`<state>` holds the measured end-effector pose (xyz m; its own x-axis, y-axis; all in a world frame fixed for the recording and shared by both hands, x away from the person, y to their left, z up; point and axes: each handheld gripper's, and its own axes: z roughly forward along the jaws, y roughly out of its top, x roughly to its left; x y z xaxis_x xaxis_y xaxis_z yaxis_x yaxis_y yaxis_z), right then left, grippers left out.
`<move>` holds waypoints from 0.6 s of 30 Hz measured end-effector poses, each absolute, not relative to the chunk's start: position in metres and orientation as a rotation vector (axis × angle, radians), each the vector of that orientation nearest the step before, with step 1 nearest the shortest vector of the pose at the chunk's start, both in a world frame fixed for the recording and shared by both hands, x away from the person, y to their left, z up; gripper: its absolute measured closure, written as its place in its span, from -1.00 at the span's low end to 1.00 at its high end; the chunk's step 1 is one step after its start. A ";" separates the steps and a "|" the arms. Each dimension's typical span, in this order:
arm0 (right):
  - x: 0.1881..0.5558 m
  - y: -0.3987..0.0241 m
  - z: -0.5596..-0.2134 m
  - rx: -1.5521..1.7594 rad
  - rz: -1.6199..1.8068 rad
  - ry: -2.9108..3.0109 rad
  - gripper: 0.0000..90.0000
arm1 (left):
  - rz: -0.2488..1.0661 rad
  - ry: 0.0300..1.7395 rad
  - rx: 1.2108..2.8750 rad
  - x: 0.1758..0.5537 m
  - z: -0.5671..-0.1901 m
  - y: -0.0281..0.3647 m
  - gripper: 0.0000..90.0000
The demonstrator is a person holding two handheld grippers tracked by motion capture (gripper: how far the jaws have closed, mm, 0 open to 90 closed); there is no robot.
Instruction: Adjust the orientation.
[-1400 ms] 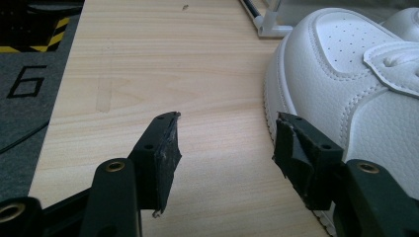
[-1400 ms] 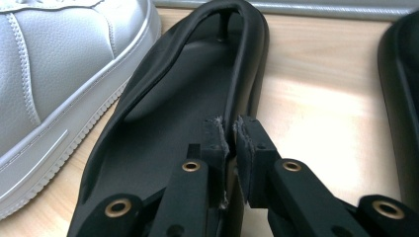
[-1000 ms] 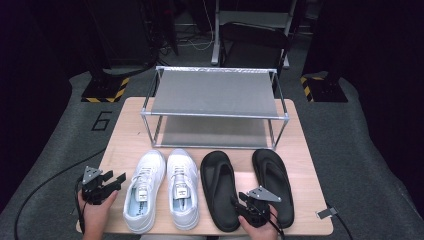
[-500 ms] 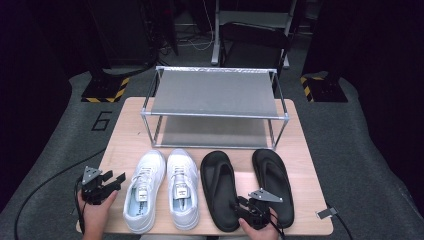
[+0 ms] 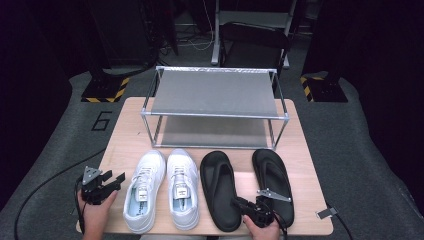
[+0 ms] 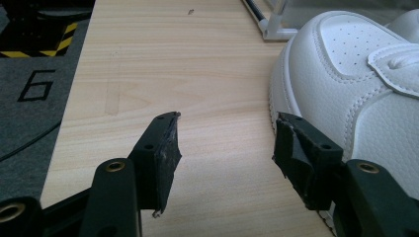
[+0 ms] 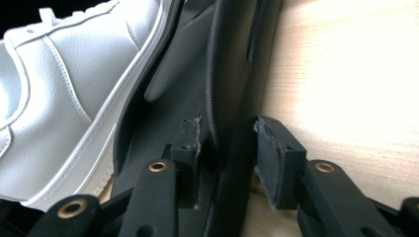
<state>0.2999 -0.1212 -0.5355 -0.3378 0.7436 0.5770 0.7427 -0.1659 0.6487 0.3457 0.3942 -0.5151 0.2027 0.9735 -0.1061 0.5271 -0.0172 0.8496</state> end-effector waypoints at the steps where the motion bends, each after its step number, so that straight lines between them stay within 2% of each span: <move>1: 0.300 -0.121 -0.536 1.807 1.576 2.028 0.41 | 0.688 1.434 1.660 0.346 -0.515 0.394 -0.06; 6: 0.297 -0.121 -0.533 1.793 1.599 1.988 0.49 | 0.687 1.434 1.662 0.345 -0.515 0.395 -0.06; 18: 0.295 -0.127 -0.531 1.868 1.628 1.878 0.51 | 0.685 1.442 1.665 0.345 -0.515 0.396 -0.06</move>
<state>0.2954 -0.1271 -0.5306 -0.2779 0.7424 0.6097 0.7087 -0.2700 0.6518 0.3452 0.3955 -0.5148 0.1998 0.9742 -0.1053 0.5338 -0.0181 0.8454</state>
